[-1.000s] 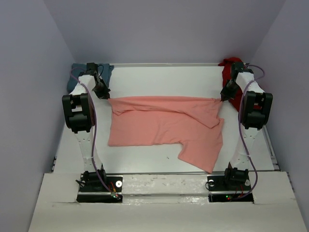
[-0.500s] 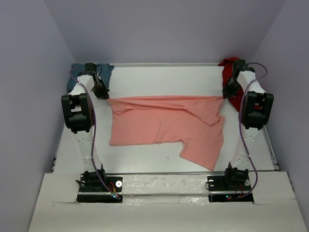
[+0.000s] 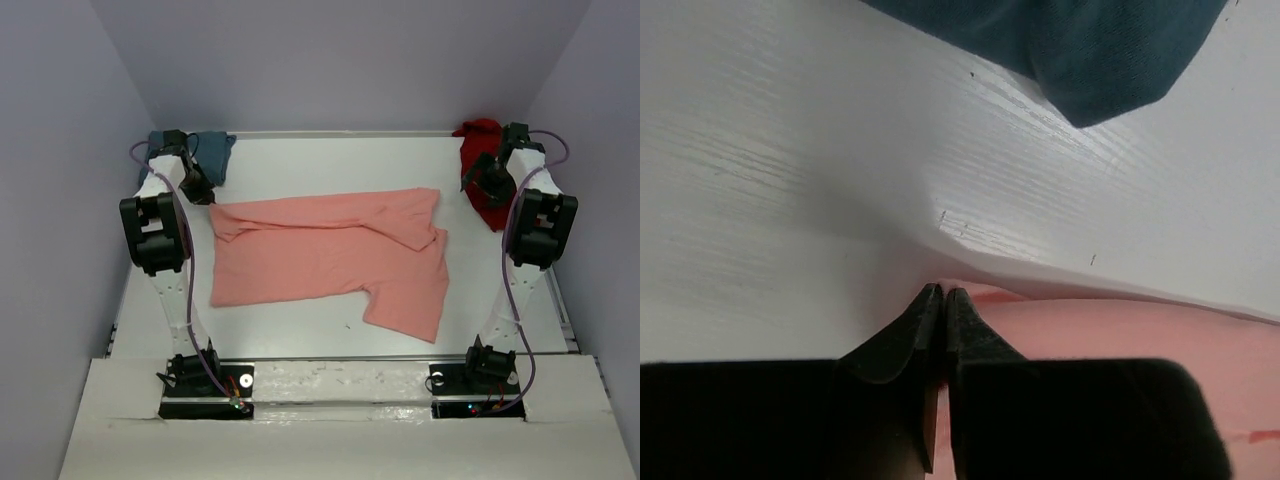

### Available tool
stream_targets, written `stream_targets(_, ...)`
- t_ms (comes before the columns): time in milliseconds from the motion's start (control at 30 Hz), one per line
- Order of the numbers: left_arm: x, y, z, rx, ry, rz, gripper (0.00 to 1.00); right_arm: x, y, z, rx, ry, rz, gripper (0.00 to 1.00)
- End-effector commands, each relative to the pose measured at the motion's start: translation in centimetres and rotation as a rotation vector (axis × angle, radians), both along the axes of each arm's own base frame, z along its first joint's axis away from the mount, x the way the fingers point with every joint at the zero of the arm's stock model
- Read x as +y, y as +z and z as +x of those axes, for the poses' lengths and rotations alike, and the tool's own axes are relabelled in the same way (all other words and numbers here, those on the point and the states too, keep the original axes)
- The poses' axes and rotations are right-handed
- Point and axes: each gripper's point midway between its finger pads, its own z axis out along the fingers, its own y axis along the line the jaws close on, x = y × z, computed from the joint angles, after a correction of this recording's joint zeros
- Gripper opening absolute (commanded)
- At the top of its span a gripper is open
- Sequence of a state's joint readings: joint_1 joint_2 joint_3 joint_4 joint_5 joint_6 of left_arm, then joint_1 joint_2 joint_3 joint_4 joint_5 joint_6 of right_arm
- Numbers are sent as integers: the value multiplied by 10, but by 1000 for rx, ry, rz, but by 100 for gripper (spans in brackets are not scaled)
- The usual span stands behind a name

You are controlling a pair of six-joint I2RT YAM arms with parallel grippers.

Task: Fold and stack the t-shirts
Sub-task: Fold the tshirt

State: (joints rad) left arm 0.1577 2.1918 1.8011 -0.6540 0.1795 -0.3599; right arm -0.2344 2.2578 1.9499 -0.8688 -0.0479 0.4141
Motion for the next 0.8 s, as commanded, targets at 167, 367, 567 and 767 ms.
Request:
stream_targets(167,-15,18,19,-71,-66,-10,59,70,78,33,-251,226,231,78)
stream_targets(367,-24,24,23,-86,-83,-7,72,152,112,23,-329,465,319,77)
stream_targets(567,-33,46,18,-106,-90,6,72,221,108,-3,-295,669,384,76)
stream_targets(767,-58,82,8,-155,-142,26,72,252,89,-28,-205,736,357,73)
